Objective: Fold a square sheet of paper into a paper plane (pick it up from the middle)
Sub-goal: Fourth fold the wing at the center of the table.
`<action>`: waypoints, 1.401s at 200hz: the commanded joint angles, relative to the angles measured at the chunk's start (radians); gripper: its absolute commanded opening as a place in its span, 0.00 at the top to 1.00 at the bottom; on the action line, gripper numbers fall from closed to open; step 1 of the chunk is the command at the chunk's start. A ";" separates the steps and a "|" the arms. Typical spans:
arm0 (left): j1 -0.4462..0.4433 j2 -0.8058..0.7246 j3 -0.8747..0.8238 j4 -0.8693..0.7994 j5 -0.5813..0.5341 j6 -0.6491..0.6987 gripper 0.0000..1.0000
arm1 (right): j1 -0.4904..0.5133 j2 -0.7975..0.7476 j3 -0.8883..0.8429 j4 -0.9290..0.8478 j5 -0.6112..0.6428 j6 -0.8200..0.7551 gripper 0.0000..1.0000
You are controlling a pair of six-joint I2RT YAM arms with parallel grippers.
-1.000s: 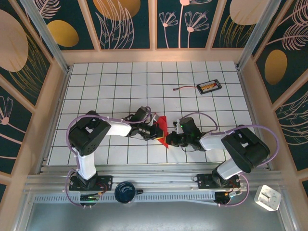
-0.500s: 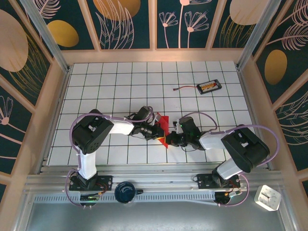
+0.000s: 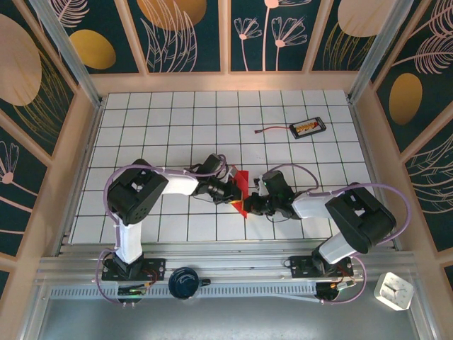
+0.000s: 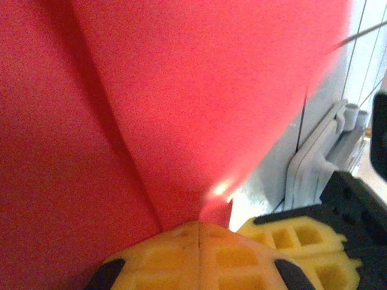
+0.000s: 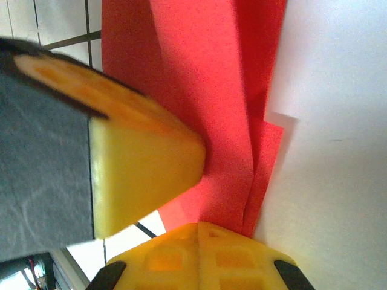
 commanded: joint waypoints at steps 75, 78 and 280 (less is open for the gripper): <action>0.108 0.073 0.068 0.009 -0.113 0.056 1.00 | 0.016 0.074 -0.055 -0.253 0.130 -0.026 1.00; 0.112 0.076 0.070 0.011 -0.113 0.056 1.00 | 0.016 0.074 -0.055 -0.253 0.131 -0.026 1.00; 0.242 0.243 0.314 -0.051 -0.142 0.134 1.00 | 0.027 0.049 -0.073 -0.268 0.150 -0.024 1.00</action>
